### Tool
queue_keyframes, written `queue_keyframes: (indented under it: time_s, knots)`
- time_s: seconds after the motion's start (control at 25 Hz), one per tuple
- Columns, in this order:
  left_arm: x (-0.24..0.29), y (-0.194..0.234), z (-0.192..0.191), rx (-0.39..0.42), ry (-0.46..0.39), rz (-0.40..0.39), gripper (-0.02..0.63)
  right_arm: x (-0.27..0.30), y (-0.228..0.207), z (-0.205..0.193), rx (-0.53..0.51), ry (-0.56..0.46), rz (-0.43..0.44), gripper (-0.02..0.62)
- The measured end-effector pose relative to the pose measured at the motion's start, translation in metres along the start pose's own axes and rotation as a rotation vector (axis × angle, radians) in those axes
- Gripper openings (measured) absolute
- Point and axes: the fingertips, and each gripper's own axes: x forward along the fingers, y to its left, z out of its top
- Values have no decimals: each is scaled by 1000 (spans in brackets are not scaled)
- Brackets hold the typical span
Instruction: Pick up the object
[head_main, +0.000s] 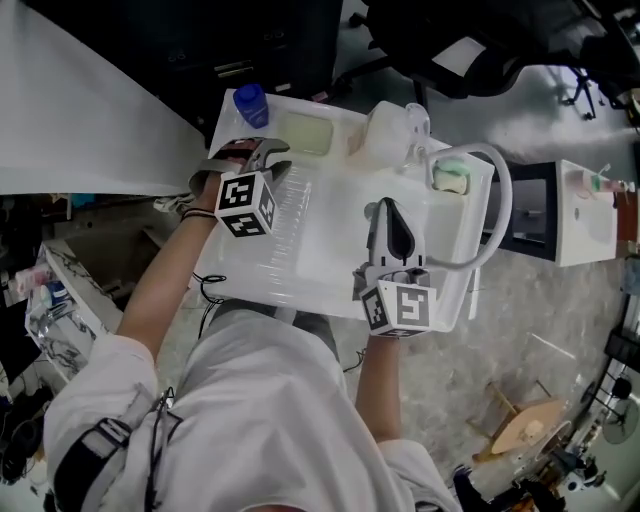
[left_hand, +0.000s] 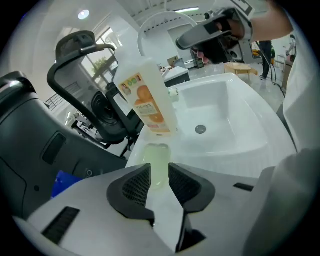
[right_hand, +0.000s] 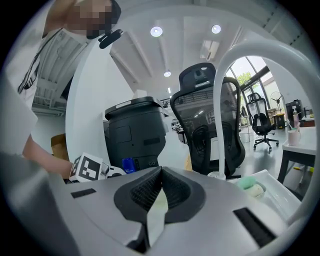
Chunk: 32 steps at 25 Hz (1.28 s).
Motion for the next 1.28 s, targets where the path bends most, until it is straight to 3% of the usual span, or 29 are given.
queue_keyframes:
  time_s: [0.28,0.76,1.28]
  knots:
    - [50,-2,-19,128,86,-46,107,9,-10,5,-27,14,-14,5]
    - [90,-13,-21,130,114,-133,106,15,-21,3,-41,35,-34,5]
    - [97,-9,-23,138,133,-123,101,10,-17,4,-42,43,-37,5]
